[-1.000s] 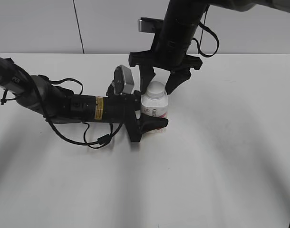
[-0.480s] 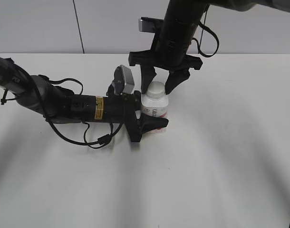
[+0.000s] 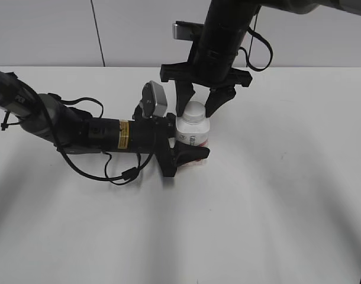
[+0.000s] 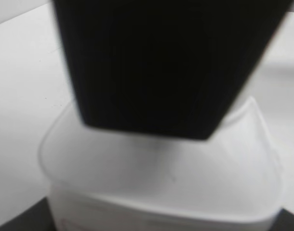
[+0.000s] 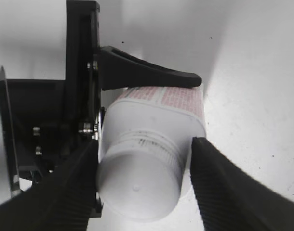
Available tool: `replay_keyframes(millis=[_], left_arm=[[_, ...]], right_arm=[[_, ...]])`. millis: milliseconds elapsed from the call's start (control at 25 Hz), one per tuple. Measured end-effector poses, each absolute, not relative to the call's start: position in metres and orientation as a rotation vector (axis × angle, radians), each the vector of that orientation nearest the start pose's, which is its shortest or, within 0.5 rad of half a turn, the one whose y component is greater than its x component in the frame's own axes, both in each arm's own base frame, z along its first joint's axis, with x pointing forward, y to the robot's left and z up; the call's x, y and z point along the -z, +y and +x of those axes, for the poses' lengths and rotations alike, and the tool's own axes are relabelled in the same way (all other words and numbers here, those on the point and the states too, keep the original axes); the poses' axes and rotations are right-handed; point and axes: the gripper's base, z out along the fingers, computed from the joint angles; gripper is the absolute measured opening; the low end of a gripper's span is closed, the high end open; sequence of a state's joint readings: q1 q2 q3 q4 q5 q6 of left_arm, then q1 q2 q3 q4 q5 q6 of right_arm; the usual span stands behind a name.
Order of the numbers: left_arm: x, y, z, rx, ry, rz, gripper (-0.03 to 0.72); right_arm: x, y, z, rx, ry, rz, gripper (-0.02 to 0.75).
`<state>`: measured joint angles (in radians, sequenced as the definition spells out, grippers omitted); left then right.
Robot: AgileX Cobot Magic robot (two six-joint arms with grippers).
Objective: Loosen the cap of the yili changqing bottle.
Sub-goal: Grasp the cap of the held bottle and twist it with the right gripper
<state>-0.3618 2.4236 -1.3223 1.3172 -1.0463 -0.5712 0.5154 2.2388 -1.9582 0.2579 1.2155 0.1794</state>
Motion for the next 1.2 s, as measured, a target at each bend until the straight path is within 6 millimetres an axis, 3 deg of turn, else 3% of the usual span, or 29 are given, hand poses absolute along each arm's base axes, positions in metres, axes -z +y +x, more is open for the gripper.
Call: replay_keyframes(millis=[1200], left_arm=[[-0.0501, -0.2235, 0.3755, 0.962, 1.514, 1.322, 0.427]], right_arm=[[-0.212, 0.2506, 0.395, -0.471, 3.018, -0.395, 0.529]])
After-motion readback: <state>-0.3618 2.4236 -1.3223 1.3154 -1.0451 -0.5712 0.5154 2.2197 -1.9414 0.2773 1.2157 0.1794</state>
